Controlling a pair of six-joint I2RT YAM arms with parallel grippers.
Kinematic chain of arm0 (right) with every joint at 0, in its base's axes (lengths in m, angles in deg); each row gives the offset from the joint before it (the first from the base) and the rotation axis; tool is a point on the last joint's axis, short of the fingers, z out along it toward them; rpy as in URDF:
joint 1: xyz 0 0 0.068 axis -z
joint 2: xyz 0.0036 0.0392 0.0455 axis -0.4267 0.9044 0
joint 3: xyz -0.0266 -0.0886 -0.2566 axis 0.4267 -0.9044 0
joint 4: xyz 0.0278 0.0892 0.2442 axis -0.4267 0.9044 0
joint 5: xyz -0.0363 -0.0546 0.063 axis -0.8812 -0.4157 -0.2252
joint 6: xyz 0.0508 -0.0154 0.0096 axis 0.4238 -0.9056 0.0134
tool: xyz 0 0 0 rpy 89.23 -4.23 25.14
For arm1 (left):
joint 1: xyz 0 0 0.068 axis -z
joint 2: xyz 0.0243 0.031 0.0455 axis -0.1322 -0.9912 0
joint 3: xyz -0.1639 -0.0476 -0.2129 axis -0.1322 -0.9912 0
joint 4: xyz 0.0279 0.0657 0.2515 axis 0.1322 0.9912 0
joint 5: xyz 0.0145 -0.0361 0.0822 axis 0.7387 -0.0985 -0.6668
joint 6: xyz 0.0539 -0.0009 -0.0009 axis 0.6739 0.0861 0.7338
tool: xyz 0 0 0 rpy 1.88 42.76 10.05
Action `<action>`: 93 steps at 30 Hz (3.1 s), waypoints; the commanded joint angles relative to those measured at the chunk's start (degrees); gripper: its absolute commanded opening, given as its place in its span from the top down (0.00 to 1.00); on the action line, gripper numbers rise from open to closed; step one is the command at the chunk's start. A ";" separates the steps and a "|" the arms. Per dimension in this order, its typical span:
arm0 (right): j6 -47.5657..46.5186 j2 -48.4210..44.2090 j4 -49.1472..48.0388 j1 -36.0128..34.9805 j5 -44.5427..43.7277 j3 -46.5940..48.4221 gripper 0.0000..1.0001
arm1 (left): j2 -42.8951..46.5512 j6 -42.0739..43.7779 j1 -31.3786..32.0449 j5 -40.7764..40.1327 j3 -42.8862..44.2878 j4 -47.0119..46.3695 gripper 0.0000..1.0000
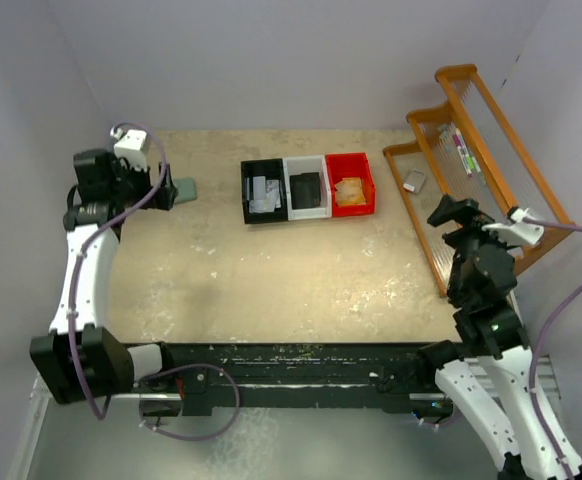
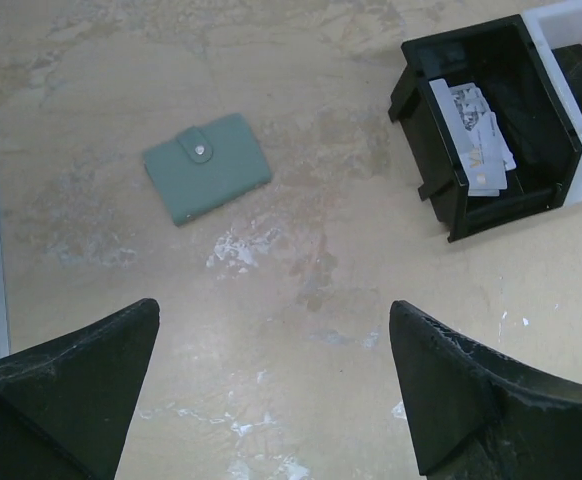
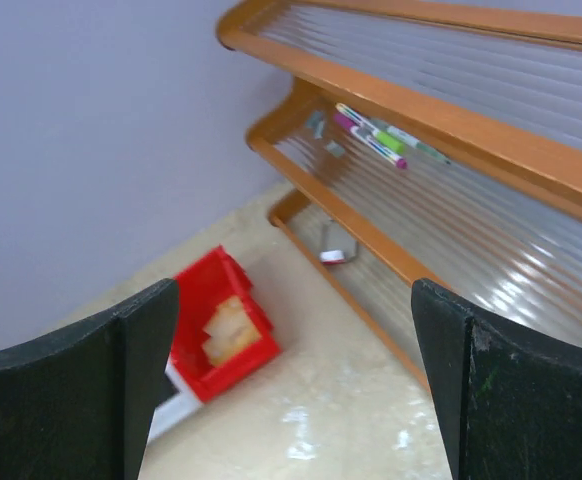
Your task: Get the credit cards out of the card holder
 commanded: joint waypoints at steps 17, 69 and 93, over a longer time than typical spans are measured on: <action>3.19 11.93 -2.56 -1.54 28.16 -0.68 0.00 | -34.09 -6.16 0.12 -5.86 21.98 8.96 0.05; 0.64 31.37 -16.58 -22.33 20.53 3.30 0.08 | -43.00 5.01 3.04 -4.48 16.17 -4.93 0.88; 1.22 33.15 -17.60 -22.32 23.28 3.71 0.00 | -55.00 15.47 5.69 -10.80 31.92 -5.09 0.01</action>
